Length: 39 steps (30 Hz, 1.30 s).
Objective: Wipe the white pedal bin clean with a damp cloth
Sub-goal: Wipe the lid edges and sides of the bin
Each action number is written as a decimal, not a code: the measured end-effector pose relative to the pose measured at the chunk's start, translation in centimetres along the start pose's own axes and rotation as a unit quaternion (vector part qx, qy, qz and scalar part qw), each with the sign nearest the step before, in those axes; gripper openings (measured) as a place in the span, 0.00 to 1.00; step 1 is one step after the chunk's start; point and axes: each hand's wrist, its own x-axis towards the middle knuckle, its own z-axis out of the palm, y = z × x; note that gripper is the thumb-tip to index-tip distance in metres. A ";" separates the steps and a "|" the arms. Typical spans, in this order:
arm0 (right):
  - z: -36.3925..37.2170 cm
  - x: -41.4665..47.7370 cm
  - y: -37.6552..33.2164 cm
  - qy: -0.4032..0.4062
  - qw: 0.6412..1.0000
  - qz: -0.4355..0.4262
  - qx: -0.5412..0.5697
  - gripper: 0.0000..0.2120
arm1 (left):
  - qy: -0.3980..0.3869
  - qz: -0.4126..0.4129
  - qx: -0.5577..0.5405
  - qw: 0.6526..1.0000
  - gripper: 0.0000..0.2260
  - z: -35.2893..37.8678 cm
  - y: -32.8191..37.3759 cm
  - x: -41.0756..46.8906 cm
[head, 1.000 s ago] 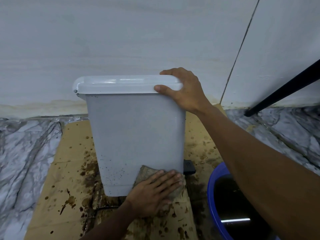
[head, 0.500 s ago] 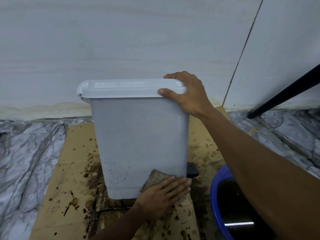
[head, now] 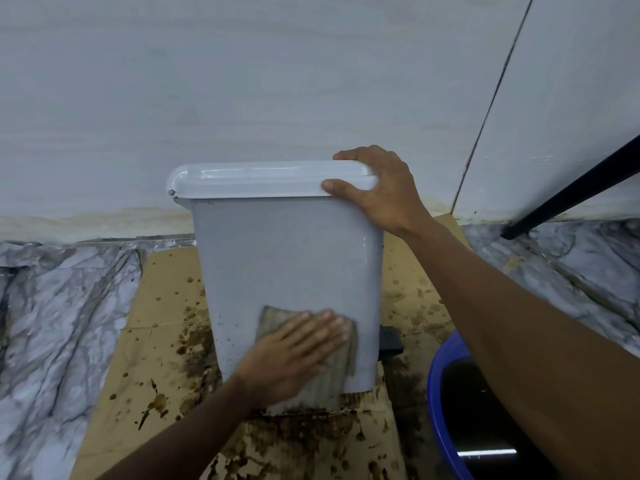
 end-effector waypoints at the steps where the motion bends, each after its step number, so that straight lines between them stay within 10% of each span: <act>1: 0.0 0.0 0.0 -0.001 1.000 0.000 -0.003 0.21 | 0.018 -0.030 -0.006 0.999 0.28 -0.5 -0.8 0.7; 13: -0.1 -0.1 -0.2 -0.003 1.000 -0.015 -0.019 0.20 | 0.254 -0.347 -0.038 0.902 0.25 -3.8 -7.6 4.5; 19: 0.0 -0.1 0.0 -0.001 1.000 -0.012 -0.018 0.21 | 0.200 -0.430 -0.061 0.878 0.32 -4.2 -4.5 6.2; 26: 0.0 0.2 0.1 -0.003 1.000 -0.008 -0.017 0.21 | 0.094 -0.253 -0.050 0.962 0.46 -2.0 0.0 5.3; 39: 0.2 0.2 0.1 0.000 1.000 -0.006 -0.022 0.21 | 0.133 -0.254 -0.037 0.957 0.29 -1.1 0.8 5.9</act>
